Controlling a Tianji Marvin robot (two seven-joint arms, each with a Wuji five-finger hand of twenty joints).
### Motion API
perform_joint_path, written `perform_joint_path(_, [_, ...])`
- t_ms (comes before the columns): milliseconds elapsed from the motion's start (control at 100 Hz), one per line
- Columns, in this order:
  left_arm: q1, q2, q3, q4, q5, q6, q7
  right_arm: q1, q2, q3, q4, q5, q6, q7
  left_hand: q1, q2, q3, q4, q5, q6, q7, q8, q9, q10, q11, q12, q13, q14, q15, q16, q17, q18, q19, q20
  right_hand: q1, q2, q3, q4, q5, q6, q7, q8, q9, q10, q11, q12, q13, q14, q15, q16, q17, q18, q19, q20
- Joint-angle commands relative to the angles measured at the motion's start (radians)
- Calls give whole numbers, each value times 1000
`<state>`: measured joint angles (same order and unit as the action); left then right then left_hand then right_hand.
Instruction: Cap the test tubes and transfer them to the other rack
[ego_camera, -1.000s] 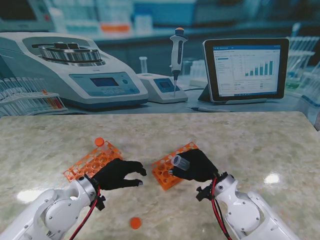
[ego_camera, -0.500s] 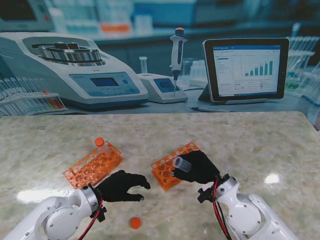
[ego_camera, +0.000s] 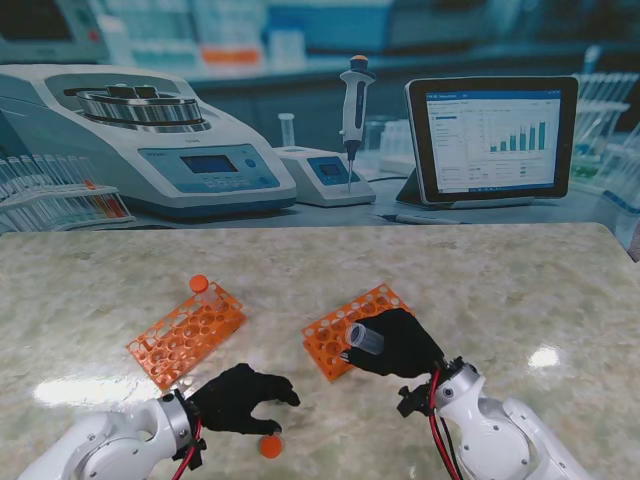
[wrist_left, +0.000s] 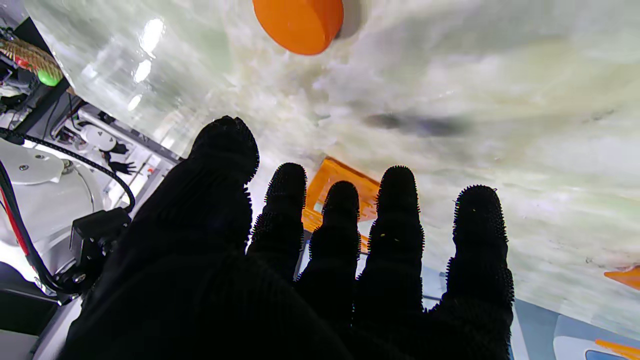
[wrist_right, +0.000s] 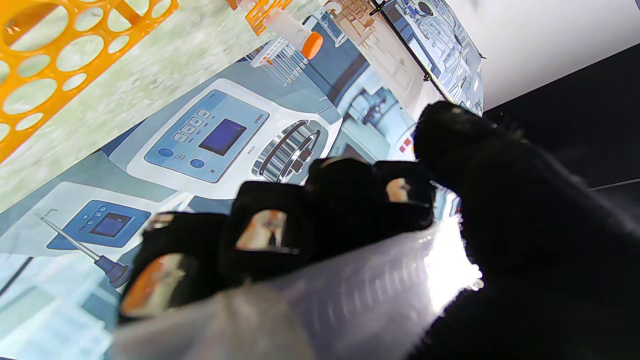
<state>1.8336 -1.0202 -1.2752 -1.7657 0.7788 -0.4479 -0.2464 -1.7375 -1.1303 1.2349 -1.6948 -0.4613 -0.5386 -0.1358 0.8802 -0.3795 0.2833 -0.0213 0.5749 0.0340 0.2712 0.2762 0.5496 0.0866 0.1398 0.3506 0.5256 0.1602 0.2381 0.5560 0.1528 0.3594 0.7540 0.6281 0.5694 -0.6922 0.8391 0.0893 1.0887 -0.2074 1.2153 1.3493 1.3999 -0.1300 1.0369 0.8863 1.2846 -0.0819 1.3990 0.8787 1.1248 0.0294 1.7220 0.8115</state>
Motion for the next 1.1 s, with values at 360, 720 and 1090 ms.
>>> perform_joint_path(360, [63,12,-14,-1,49,-34,-12,-29,1,-3,-29,-23,5,-9,-60,-44,53,-36,21,-85,3,3,-41,-15,-1,12,-56,-21,-27,-15,-55,-18,-40,15,65,13,1,5,35,0,101,50,41,-12,12,25,38,-104,219,79,78,-87,299,37])
perform_joint_path(720, [93,18,-24,-18,104,-69,-19,-42,1,5,-40,-40,7,-20,-63,-65,73,-40,62,-154,116,85,-19,-26,19,59,-46,-31,-6,12,-59,-19,-65,32,65,14,-8,-5,30,-5,94,52,41,-10,4,29,38,-101,218,77,78,-86,297,35])
perform_joint_path(1090, [83,20,-12,-2,174,-93,13,-48,0,12,-46,-48,14,-27,-76,-138,180,-52,50,-197,227,195,-7,-55,67,148,-47,-62,76,147,-55,-47,-12,83,65,14,-12,-12,30,-10,90,55,41,-10,-1,33,38,-99,217,76,77,-86,296,33])
